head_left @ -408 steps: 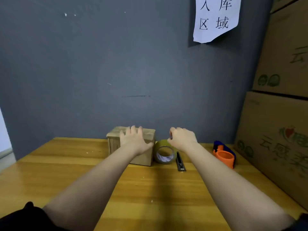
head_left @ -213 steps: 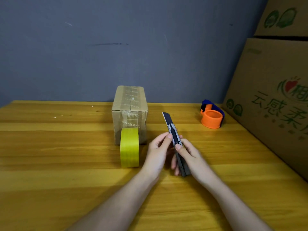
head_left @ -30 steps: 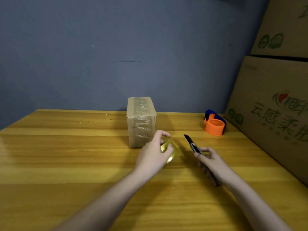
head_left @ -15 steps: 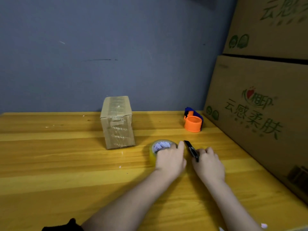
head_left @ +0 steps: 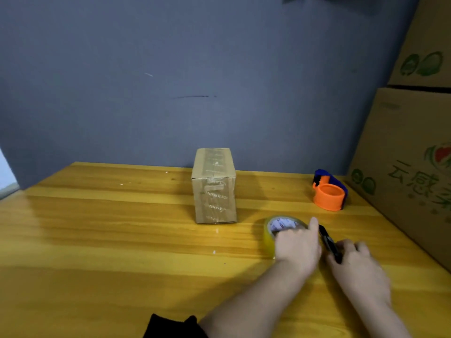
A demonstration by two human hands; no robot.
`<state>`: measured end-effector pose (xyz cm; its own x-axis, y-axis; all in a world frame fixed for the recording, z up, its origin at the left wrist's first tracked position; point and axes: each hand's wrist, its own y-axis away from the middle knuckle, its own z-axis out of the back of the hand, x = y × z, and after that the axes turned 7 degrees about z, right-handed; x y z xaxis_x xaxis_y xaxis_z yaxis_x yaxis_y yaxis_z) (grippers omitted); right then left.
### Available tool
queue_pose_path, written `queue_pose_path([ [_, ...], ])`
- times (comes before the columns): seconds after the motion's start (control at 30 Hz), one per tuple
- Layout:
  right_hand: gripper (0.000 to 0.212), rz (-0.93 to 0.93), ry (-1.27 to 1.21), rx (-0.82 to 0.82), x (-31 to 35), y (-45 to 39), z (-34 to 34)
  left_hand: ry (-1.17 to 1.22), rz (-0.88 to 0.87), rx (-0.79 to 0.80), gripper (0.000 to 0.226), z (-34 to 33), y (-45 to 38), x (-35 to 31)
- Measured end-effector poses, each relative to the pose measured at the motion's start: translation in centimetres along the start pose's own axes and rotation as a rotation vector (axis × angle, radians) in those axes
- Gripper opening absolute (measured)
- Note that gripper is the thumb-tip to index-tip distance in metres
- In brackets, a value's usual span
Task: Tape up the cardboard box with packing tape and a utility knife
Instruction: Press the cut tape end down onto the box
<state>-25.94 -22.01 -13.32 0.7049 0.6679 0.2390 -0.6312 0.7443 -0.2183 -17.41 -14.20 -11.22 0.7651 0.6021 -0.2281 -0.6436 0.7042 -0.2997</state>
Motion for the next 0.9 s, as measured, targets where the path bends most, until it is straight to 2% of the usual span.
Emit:
queue_pose_path([
  [0.2,0.040,0.010,0.036,-0.017,0.1,0.0,0.0,0.008,0.034,0.031,0.046,-0.9,-0.6,0.1],
  [0.33,0.043,-0.021,-0.026,0.005,-0.1,-0.2,0.4,0.049,0.046,0.137,0.040,0.3,-0.5,0.0],
  [0.4,0.045,-0.043,-0.081,0.010,-0.1,-0.5,0.8,0.054,0.040,0.203,0.047,1.1,-0.2,0.1],
  [0.47,0.045,-0.022,-0.094,-0.057,0.1,-0.8,1.5,0.039,0.021,0.227,0.054,2.3,0.2,0.4],
  [0.53,0.038,0.051,-0.113,-0.205,0.8,-0.9,2.6,0.030,-0.016,0.141,0.055,4.1,0.7,1.3],
  [0.6,0.025,0.153,-0.207,-0.337,2.6,-0.7,3.9,0.049,-0.073,0.000,0.046,6.3,1.3,3.0],
  [0.67,0.014,0.243,-0.414,-0.369,5.1,-0.5,5.0,0.100,-0.110,-0.123,0.034,8.5,1.9,5.3],
  [0.73,0.010,0.314,-0.695,-0.306,8.1,-0.7,5.3,0.136,-0.109,-0.233,0.025,10.5,2.4,8.1],
  [0.8,0.010,0.368,-0.933,-0.176,11.5,-0.5,5.2,0.161,-0.075,-0.323,0.022,11.9,2.5,11.3],
  [0.9,0.014,0.370,-1.208,0.011,16.3,0.0,4.1,0.219,-0.007,-0.464,0.022,13.1,2.5,15.7],
])
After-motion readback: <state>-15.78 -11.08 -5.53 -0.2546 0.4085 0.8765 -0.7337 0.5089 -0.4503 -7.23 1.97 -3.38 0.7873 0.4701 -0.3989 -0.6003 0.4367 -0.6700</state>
